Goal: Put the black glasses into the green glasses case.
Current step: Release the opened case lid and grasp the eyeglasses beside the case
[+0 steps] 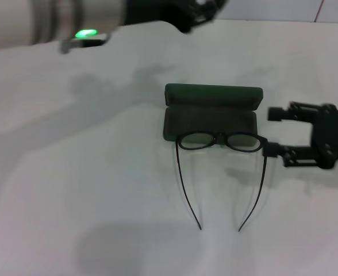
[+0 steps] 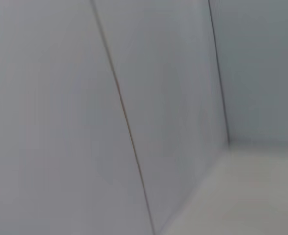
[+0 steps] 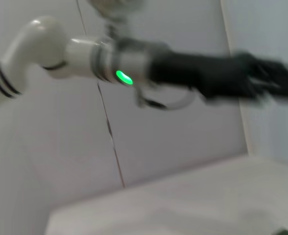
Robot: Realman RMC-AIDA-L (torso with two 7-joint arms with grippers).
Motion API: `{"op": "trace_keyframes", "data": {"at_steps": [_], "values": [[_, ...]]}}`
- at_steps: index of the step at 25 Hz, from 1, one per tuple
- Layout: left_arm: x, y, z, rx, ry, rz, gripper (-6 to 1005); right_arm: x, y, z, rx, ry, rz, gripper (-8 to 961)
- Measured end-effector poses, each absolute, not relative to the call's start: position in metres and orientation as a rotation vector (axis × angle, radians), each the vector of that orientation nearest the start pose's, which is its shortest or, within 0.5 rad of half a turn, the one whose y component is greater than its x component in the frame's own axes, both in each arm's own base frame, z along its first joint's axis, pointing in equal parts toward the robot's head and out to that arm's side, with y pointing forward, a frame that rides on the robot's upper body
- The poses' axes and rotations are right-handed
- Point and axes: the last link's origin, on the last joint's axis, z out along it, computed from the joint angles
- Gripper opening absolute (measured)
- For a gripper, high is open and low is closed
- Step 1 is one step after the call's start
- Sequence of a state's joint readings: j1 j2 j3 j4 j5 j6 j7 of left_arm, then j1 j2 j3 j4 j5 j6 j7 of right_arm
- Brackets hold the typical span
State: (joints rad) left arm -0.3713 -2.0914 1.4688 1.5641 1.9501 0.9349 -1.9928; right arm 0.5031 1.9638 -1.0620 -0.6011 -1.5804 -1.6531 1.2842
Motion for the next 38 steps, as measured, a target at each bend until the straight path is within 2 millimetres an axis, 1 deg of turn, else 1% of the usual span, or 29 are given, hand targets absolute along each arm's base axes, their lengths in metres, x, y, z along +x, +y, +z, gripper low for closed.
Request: {"op": "trace_keyframes", "data": {"at_steps": [3,5,7,8,10,11,12,13,14,16,19,21,24,26,28,29,30,34,38], "values": [[-0.121,0.349,0.041,-2.431,-0.247,-0.791,442,0.223,0.340,0.011,-2.904,0.411,0.756,829],[-0.131,0.340,0.046,-2.426,-0.284,-0.921,439,0.212,0.352,0.011,-2.950,0.437,0.626,819],[-0.147,0.332,0.046,-2.438,-0.316,-0.987,416,0.199,0.362,0.010,-3.002,0.448,0.484,809],[-0.154,0.328,0.045,-2.449,-0.326,-0.992,404,0.193,0.367,0.007,-3.030,0.461,0.402,803],[-0.173,0.321,0.042,-2.463,-0.353,-1.017,381,0.176,0.382,0.000,-3.072,0.463,0.203,793],[-0.182,0.318,0.041,-2.461,-0.368,-1.036,370,0.176,0.382,0.000,-3.072,0.463,0.203,792],[-0.192,0.313,0.040,-2.453,-0.383,-1.089,358,0.169,0.387,-0.003,-3.082,0.458,0.131,792],[-0.198,0.309,0.039,-2.441,-0.391,-1.133,347,0.148,0.397,-0.014,-3.104,0.402,-0.045,791],[-0.207,0.305,0.040,-2.417,-0.407,-1.193,335,0.146,0.398,-0.015,-3.105,0.395,-0.068,791],[-0.221,0.297,0.045,-2.373,-0.419,-1.273,312,0.135,0.401,-0.021,-3.111,0.358,-0.166,789],[-0.239,0.284,0.051,-2.345,-0.445,-1.338,260,0.120,0.404,-0.027,-3.107,0.318,-0.252,788],[-0.243,0.278,0.053,-2.347,-0.429,-1.362,226,0.112,0.405,-0.030,-3.104,0.311,-0.286,786],[-0.251,0.269,0.056,-2.352,-0.414,-1.370,226,0.099,0.407,-0.038,-3.089,0.279,-0.364,785],[-0.254,0.266,0.055,-2.371,-0.426,-1.365,226,0.094,0.408,-0.044,-3.079,0.245,-0.410,783],[-0.259,0.262,0.049,-2.383,-0.444,-1.355,227,0.092,0.408,-0.049,-3.073,0.217,-0.442,782],[-0.263,0.259,0.040,-2.383,-0.449,-1.345,227,0.089,0.409,-0.055,-3.066,0.188,-0.466,782],[-0.263,0.259,0.040,-2.383,-0.449,-1.345,227,0.089,0.409,-0.055,-3.066,0.188,-0.466,781],[-0.266,0.255,0.026,-2.389,-0.450,-1.347,227,0.085,0.408,-0.060,-3.053,0.182,-0.505,778],[-0.266,0.254,0.021,-2.389,-0.473,-1.359,228,0.087,0.409,-0.066,-3.053,0.201,-0.524,776]]}}
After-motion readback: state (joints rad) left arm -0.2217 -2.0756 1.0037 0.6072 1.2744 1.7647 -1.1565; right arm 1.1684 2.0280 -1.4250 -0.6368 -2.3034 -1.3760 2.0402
